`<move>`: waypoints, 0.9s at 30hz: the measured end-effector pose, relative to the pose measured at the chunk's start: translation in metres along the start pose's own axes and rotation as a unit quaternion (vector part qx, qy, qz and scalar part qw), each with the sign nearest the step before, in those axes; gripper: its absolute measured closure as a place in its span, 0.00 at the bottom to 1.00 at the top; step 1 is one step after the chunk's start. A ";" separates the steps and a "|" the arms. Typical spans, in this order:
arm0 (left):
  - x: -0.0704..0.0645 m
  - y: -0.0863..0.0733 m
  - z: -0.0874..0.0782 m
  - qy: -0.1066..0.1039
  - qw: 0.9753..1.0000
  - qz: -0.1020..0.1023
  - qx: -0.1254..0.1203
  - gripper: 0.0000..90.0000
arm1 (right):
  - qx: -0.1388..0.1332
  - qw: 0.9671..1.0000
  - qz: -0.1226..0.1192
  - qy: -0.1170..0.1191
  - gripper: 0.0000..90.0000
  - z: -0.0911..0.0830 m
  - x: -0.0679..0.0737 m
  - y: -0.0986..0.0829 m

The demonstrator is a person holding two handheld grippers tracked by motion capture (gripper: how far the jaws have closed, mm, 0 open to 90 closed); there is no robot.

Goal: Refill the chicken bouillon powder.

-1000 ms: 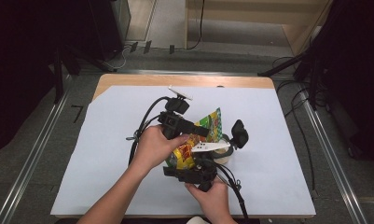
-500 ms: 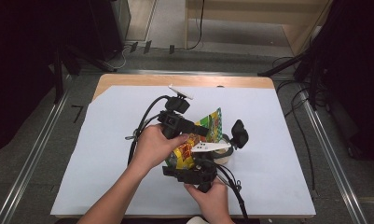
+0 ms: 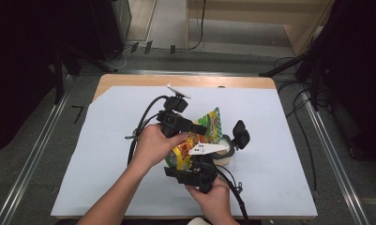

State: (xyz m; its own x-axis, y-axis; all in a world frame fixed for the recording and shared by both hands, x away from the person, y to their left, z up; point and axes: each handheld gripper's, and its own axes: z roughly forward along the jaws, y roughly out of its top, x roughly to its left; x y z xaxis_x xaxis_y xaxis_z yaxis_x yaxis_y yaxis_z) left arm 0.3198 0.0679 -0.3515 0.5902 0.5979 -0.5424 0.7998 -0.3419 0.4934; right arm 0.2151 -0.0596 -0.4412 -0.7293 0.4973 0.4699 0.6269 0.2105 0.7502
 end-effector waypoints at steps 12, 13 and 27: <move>-0.001 -0.001 0.001 0.002 1.000 0.005 0.002 0.91 | -0.001 1.000 -0.010 -0.005 0.74 0.001 0.000 -0.003; -0.001 -0.001 0.001 0.006 1.000 0.012 0.006 0.92 | -0.003 1.000 -0.006 0.000 0.74 0.001 -0.001 -0.003; -0.005 0.001 -0.006 0.013 1.000 0.017 -0.002 0.97 | -0.019 1.000 -0.001 0.007 0.75 -0.002 0.001 -0.005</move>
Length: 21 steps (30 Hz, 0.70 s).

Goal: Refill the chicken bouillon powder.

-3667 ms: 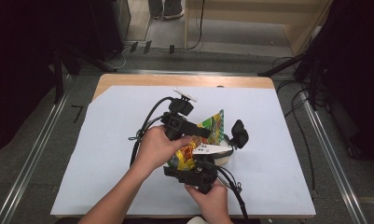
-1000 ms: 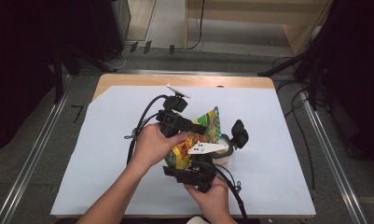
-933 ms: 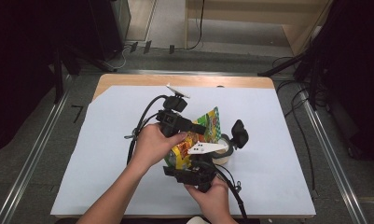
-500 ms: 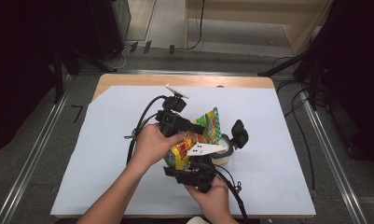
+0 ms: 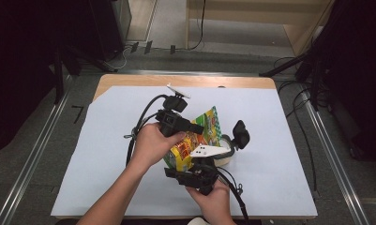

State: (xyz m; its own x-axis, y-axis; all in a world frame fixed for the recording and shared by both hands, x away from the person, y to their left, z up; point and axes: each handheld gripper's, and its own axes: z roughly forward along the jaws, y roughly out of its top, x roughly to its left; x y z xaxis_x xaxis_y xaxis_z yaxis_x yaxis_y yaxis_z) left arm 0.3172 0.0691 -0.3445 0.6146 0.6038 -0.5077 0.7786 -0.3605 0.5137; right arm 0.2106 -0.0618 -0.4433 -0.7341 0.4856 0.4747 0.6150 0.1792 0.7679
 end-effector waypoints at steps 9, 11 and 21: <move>-0.012 0.011 0.008 0.018 0.999 -0.004 0.027 0.95 | -0.001 1.000 0.021 0.007 0.72 0.001 -0.002 0.005; -0.014 0.016 0.010 0.021 0.999 -0.003 0.038 0.95 | -0.010 0.999 0.030 0.012 0.72 0.000 -0.003 0.005; -0.022 0.028 0.017 0.029 0.997 0.006 0.069 0.94 | -0.025 0.998 0.051 0.027 0.73 -0.005 -0.007 0.006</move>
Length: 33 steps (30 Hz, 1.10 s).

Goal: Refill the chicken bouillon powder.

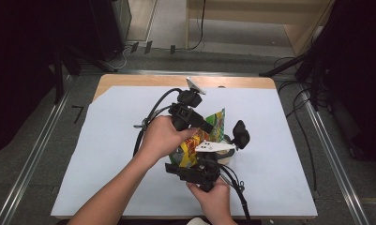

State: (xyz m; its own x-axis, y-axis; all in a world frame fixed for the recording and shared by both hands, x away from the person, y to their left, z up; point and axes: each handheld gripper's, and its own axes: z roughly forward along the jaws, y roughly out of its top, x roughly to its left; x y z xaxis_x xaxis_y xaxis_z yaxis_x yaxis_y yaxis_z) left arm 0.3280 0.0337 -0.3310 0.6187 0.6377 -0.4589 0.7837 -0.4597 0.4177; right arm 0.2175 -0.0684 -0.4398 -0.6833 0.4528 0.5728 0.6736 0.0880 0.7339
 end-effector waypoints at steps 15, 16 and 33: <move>0.002 -0.003 0.000 -0.011 1.000 0.008 -0.008 0.93 | -0.002 1.000 0.008 0.007 0.75 0.000 -0.003 0.001; 0.003 -0.004 -0.001 -0.011 1.000 0.007 -0.012 0.92 | -0.001 1.000 0.008 0.007 0.75 0.000 -0.003 0.001; 0.007 -0.011 -0.002 -0.031 0.999 0.009 -0.034 0.89 | 0.006 1.000 0.016 0.013 0.76 0.002 -0.007 0.001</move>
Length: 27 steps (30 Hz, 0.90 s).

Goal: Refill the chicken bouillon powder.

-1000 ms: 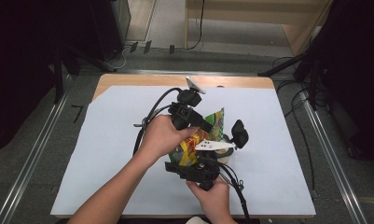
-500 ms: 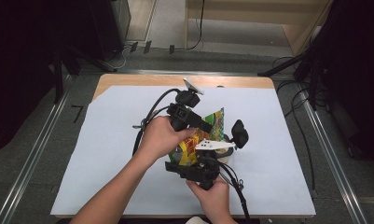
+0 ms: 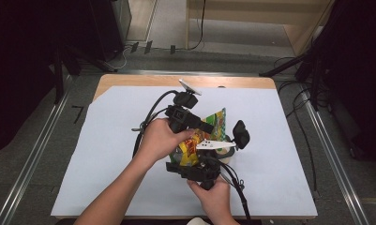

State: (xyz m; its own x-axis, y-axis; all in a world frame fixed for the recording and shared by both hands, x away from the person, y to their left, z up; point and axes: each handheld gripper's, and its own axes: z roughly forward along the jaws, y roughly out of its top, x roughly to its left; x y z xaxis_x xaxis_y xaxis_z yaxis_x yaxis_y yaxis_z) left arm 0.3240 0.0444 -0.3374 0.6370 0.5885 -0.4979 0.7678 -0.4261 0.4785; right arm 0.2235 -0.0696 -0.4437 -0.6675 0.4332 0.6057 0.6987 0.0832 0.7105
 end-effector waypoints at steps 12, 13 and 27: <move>0.005 -0.005 0.001 -0.003 1.000 -0.001 0.005 0.91 | 0.016 0.999 -0.021 -0.018 0.76 0.002 0.002 -0.003; 0.006 -0.005 0.000 -0.004 1.000 -0.002 0.007 0.91 | 0.017 0.999 -0.021 -0.019 0.76 0.002 0.002 -0.003; 0.007 -0.006 0.001 -0.003 1.000 -0.003 0.001 0.91 | 0.026 0.998 -0.041 -0.026 0.73 0.002 0.006 -0.003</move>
State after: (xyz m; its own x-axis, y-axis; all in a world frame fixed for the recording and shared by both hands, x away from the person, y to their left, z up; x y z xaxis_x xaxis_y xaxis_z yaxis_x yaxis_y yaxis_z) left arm 0.3233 0.0505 -0.3442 0.6324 0.5875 -0.5048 0.7719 -0.4233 0.4744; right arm 0.2182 -0.0653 -0.4431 -0.7099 0.4681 0.5262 0.6555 0.1661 0.7367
